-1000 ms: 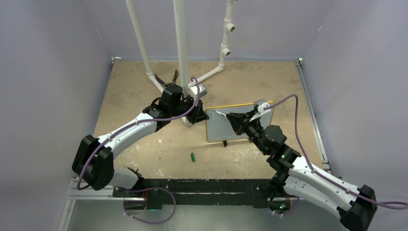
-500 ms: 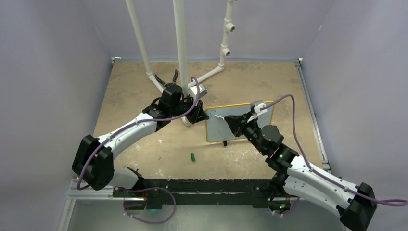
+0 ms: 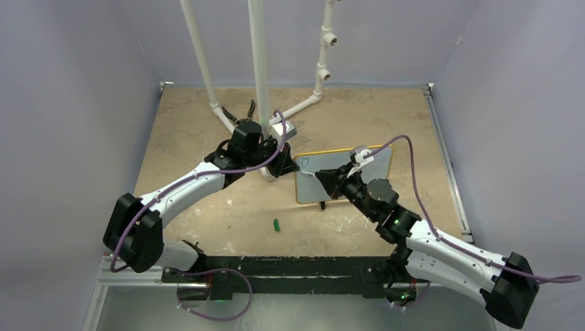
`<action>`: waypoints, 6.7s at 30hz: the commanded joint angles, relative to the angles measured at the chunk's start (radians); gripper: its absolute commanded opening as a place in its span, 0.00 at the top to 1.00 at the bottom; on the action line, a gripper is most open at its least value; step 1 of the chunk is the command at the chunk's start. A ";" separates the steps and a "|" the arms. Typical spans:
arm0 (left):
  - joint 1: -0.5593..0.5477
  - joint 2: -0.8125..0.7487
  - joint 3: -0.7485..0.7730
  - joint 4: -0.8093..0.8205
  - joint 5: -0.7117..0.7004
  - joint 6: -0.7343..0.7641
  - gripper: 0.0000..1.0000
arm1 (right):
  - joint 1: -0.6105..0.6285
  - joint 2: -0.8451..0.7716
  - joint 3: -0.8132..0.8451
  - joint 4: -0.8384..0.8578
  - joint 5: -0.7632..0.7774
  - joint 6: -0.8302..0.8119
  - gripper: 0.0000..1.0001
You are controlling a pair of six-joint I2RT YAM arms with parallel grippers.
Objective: Write a sentence on the whiteboard
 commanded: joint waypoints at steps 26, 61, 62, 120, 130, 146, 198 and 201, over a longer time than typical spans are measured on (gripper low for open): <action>0.017 -0.013 -0.008 0.025 -0.043 0.025 1.00 | 0.017 -0.146 -0.005 -0.094 0.092 -0.004 1.00; 0.017 0.000 -0.008 0.024 -0.031 0.027 1.00 | 0.017 -0.130 -0.023 -0.018 0.201 0.000 1.00; 0.016 0.000 -0.007 0.022 -0.031 0.027 1.00 | 0.017 -0.133 -0.023 -0.025 0.205 0.002 1.00; 0.016 -0.005 -0.006 0.020 -0.031 0.029 1.00 | 0.017 -0.181 -0.077 -0.023 0.260 0.058 1.00; 0.016 -0.005 -0.007 0.019 -0.031 0.029 1.00 | 0.017 -0.187 -0.079 -0.067 0.274 0.075 1.00; 0.016 -0.005 -0.006 0.019 -0.031 0.031 1.00 | 0.017 -0.247 -0.095 -0.033 0.197 0.053 1.00; 0.017 -0.004 -0.007 0.019 -0.030 0.031 1.00 | 0.017 -0.191 -0.079 0.003 0.268 0.049 1.00; 0.017 -0.004 -0.007 0.019 -0.030 0.031 1.00 | 0.017 -0.193 -0.088 -0.014 0.259 0.065 1.00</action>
